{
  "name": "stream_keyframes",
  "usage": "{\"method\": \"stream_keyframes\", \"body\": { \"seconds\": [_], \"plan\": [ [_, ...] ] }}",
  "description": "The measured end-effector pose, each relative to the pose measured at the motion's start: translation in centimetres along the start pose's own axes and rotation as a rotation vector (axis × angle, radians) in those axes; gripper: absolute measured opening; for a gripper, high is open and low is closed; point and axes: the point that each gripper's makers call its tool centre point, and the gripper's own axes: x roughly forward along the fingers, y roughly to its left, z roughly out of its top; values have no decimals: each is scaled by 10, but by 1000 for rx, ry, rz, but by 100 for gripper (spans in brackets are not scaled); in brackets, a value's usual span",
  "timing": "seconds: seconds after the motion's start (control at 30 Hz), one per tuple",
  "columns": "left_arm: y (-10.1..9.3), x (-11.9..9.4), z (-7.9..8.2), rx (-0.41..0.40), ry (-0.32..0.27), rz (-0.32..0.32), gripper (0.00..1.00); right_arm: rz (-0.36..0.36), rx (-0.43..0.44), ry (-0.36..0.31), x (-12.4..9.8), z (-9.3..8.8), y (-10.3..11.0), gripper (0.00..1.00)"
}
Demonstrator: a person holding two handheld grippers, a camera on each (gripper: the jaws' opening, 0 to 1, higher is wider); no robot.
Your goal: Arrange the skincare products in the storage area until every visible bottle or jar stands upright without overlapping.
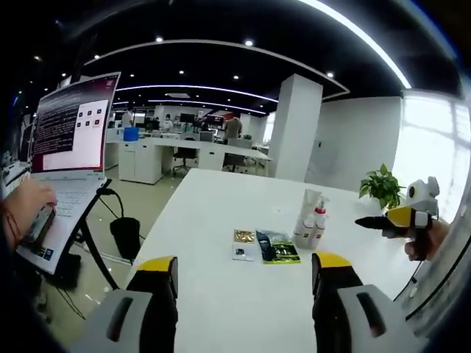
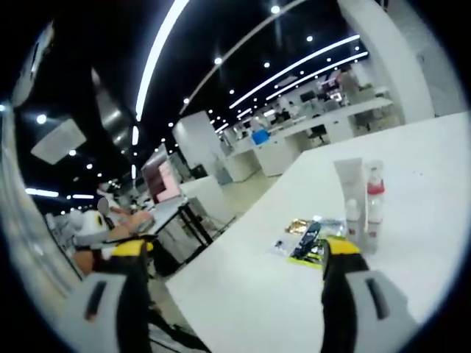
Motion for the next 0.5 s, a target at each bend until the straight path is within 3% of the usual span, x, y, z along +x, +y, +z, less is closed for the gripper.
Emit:
{"method": "stream_keyframes", "body": {
  "seconds": [0.5],
  "plan": [
    [-10, 9, -4, 10, 32, -37, 77, -19, 4, 7, -5, -1, -8, 96]
  ]
}}
